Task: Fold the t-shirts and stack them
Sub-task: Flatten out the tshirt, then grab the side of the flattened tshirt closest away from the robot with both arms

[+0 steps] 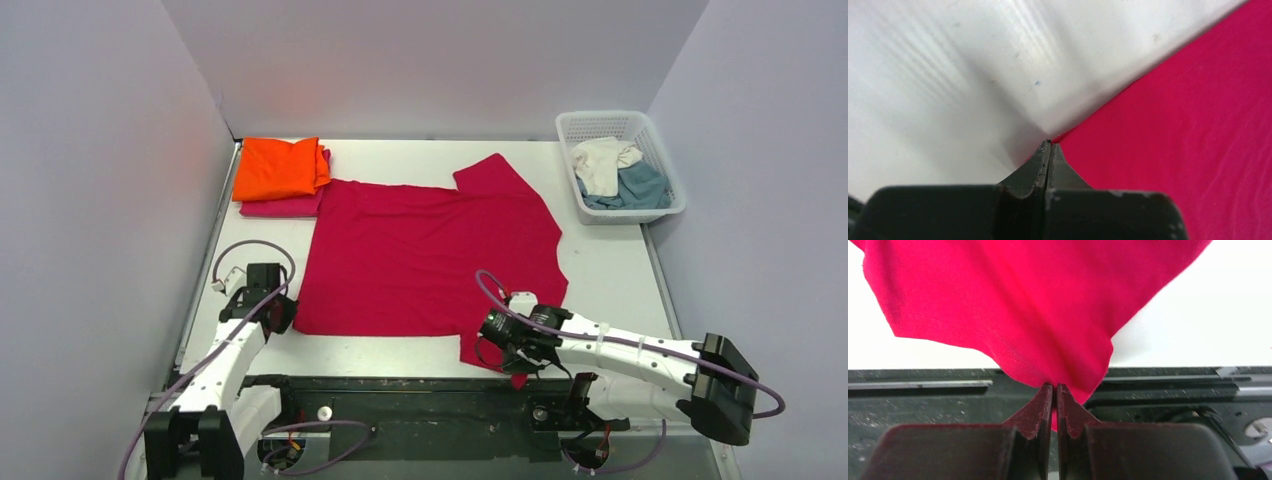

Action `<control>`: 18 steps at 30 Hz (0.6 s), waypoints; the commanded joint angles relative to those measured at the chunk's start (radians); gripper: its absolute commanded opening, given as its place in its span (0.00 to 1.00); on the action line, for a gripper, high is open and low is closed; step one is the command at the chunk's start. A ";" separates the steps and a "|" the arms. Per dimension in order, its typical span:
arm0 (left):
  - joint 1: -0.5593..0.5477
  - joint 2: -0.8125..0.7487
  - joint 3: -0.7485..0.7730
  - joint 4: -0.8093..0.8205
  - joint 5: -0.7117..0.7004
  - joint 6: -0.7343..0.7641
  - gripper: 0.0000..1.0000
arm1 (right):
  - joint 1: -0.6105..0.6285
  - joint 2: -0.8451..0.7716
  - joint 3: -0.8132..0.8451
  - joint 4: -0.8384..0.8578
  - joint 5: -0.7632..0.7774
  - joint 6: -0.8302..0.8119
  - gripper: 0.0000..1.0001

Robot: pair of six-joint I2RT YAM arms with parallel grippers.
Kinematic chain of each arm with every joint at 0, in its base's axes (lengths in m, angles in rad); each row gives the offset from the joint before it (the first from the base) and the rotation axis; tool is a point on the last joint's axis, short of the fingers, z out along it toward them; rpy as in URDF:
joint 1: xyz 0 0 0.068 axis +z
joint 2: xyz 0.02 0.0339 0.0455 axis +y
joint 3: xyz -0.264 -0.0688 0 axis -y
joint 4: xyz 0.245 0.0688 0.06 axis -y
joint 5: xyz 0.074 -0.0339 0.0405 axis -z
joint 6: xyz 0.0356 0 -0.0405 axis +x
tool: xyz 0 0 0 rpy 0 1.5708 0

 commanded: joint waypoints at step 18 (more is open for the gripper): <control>-0.182 -0.367 -0.014 -0.401 -0.062 -0.321 0.00 | -0.092 -0.123 0.089 -0.360 -0.022 -0.108 0.00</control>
